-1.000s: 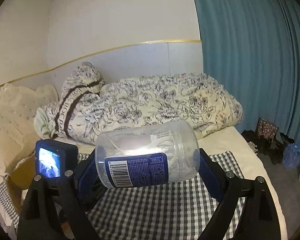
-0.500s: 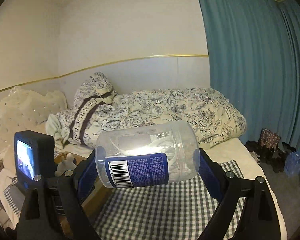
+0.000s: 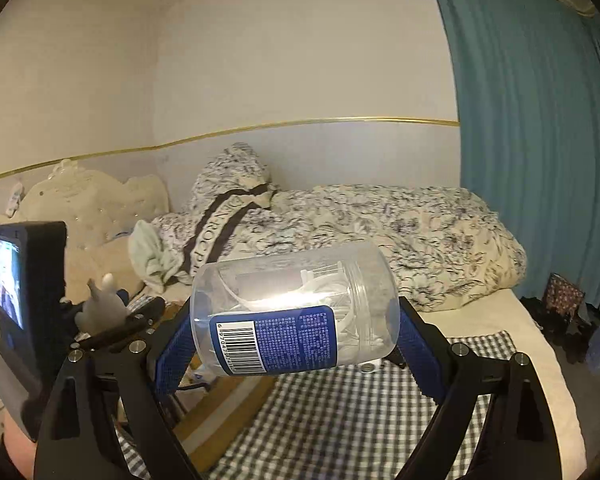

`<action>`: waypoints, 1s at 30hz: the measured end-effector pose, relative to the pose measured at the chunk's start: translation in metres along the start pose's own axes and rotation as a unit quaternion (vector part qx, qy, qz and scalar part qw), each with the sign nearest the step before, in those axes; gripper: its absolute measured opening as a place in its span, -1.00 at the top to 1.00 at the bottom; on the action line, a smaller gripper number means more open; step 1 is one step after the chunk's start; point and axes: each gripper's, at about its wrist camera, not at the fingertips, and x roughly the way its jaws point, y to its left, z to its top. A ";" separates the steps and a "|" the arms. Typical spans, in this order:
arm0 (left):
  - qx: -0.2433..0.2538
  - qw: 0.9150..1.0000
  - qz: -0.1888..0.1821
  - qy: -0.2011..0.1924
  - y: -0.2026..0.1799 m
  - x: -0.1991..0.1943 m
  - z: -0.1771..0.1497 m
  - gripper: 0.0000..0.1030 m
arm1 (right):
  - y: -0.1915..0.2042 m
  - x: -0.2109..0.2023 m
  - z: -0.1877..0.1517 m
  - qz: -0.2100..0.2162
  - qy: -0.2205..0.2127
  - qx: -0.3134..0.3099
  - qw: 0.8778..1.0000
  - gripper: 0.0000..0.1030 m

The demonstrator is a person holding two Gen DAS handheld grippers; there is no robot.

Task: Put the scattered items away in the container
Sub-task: 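Lift and carry the figurine and swab container over the cardboard box, then open both tools to drop the figurine and swab container inside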

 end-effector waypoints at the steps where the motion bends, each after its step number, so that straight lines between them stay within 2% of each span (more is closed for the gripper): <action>1: -0.002 1.000 0.003 0.000 0.005 -0.001 0.000 0.15 | 0.004 0.001 -0.001 0.004 0.002 -0.001 1.000 -0.75; 5: -0.012 1.000 0.019 -0.003 0.033 -0.007 0.004 0.15 | 0.020 0.008 -0.003 0.018 0.009 -0.008 1.000 -0.75; 9: 0.005 0.999 0.036 -0.009 0.052 -0.010 0.009 0.15 | 0.034 0.019 -0.003 0.029 0.013 -0.014 0.999 -0.75; 19: -0.011 0.999 0.035 0.009 0.094 0.011 0.013 0.15 | 0.064 0.059 -0.005 0.051 0.040 -0.026 0.998 -0.75; 30: 0.006 0.997 0.030 0.075 0.115 0.071 -0.013 0.15 | 0.094 0.120 -0.024 0.070 0.085 -0.053 0.993 -0.75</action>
